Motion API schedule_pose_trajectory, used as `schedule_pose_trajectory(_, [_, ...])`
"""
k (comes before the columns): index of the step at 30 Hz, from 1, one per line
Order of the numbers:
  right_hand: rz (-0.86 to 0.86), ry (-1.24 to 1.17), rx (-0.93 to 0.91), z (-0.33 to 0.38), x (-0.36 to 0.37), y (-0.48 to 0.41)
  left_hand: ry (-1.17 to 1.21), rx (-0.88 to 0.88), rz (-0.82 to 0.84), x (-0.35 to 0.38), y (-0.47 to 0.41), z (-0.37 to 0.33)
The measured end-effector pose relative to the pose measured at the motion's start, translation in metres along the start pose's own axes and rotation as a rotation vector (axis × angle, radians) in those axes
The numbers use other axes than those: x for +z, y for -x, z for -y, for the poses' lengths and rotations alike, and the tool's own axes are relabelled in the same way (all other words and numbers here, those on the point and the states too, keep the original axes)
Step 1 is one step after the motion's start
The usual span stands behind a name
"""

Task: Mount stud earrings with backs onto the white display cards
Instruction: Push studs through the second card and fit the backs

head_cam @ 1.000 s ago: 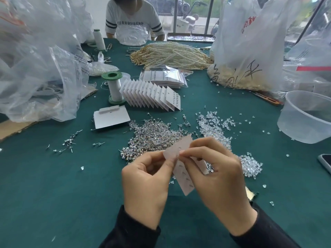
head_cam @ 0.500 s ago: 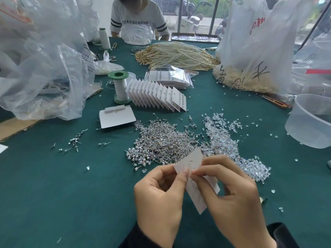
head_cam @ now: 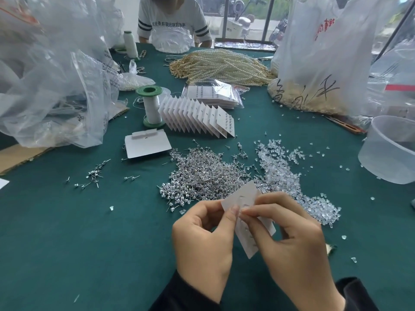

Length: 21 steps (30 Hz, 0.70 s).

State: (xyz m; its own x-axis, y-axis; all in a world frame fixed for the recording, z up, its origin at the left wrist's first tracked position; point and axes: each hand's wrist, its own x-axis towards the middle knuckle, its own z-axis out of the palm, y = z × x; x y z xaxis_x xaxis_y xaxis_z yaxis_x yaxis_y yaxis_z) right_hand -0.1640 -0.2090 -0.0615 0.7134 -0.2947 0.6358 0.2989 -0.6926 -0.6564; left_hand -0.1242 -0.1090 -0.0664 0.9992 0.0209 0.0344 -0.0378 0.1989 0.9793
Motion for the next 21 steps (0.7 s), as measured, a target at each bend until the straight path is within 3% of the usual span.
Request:
schedule_pose_trajectory(11, [-0.213, 0.051, 0.020, -0.012, -0.028, -0.024, -0.252, 0.119, 0.142, 0.057, -0.015, -0.030])
schedule_pose_trajectory(16, [-0.191, 0.124, 0.102, -0.020, -0.042, -0.038, -0.272, 0.133, 0.132, 0.084, -0.016, -0.031])
schedule_pose_trajectory(21, [-0.059, -0.011, 0.262, -0.030, -0.056, -0.057, -0.301, 0.128, 0.120, 0.103, -0.020, -0.027])
